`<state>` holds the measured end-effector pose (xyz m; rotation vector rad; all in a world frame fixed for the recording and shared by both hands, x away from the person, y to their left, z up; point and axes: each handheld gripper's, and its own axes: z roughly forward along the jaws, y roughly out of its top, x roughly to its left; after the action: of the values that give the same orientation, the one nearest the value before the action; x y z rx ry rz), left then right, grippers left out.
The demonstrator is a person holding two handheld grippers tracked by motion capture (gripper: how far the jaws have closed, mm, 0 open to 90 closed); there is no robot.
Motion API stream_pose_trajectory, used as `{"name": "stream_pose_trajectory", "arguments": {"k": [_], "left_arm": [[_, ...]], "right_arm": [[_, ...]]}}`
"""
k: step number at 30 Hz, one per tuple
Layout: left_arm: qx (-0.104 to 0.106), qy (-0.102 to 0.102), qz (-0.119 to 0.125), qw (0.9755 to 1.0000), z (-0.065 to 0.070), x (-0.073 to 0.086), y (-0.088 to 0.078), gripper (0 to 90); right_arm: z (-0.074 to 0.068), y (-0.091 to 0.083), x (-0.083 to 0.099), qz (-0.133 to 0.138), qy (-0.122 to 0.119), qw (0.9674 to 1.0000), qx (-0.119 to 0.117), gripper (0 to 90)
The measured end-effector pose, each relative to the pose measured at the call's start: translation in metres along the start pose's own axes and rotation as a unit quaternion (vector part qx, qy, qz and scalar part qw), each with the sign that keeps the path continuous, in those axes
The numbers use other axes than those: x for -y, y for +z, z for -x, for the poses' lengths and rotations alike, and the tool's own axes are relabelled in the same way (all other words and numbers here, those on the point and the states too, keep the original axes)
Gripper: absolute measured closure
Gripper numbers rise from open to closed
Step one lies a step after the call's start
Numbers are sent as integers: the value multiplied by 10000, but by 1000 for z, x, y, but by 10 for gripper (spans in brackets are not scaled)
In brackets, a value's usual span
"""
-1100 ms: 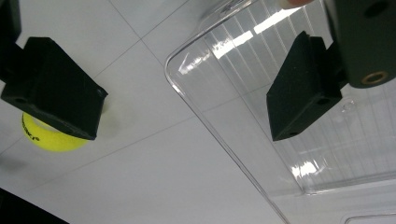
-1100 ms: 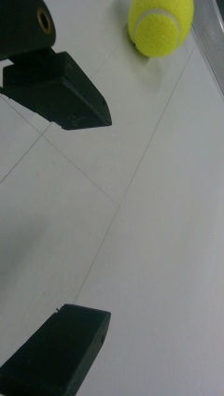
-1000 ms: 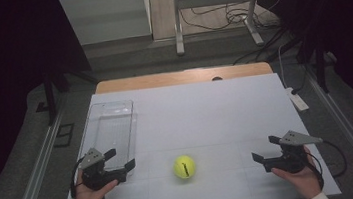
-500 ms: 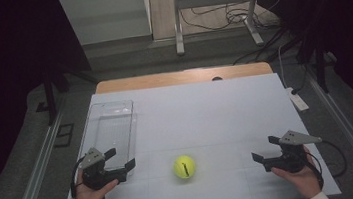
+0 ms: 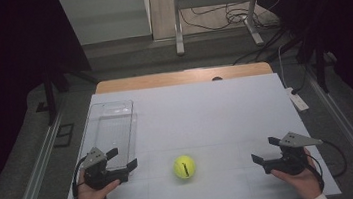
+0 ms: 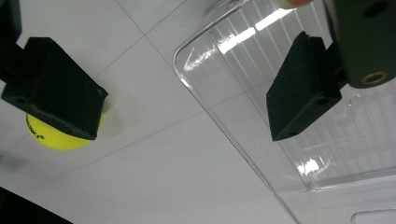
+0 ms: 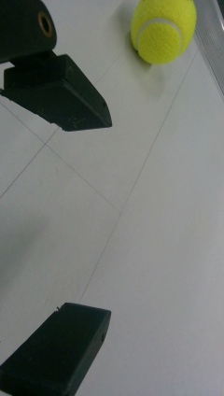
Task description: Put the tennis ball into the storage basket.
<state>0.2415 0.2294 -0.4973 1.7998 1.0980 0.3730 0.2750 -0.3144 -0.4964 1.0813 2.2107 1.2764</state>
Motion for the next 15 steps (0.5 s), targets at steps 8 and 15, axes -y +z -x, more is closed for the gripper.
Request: {"name": "stream_pose_trajectory", "arguments": {"k": [8,15], "left_arm": [[27,-1,-71,10000,1,-1,1,130],[88,55,-38,9999,6,-4,-2,130]], "right_arm": [[4,3,0,-24,29,10000,-28,83],[3,2,0,-19,12,10000,-5,86]]}}
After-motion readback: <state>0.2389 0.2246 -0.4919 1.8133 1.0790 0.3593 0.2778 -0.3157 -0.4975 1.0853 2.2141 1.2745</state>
